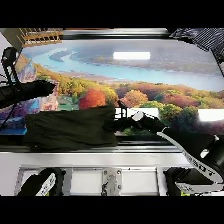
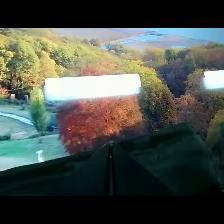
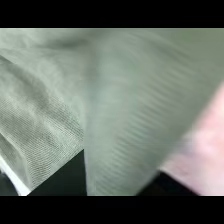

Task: Fold the clothes and pants, and hang the long-sleeved shirts on hangers.

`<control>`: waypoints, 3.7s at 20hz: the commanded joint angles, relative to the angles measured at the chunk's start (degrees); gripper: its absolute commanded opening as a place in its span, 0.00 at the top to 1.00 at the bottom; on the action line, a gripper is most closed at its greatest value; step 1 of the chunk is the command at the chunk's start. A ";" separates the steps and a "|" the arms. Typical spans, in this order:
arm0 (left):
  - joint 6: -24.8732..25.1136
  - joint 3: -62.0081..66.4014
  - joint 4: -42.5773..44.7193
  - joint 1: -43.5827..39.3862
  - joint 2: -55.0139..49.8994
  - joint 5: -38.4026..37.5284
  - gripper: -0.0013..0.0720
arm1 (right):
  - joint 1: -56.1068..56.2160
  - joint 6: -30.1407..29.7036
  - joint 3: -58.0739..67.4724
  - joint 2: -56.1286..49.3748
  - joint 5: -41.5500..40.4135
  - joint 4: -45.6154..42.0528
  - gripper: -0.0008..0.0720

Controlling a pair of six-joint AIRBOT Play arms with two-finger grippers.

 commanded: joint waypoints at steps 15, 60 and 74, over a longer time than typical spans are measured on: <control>-2.67 4.76 -8.33 -49.37 -36.81 22.32 0.97 | -36.83 21.07 11.98 27.52 49.20 -70.20 0.94; -0.59 -5.97 -8.66 0.98 -1.11 12.44 0.97 | 17.90 35.89 23.89 6.03 -3.41 -47.78 0.00; -0.61 -15.12 -8.70 -17.79 -0.20 17.59 0.97 | -39.45 14.01 -23.89 37.90 21.90 -33.00 0.00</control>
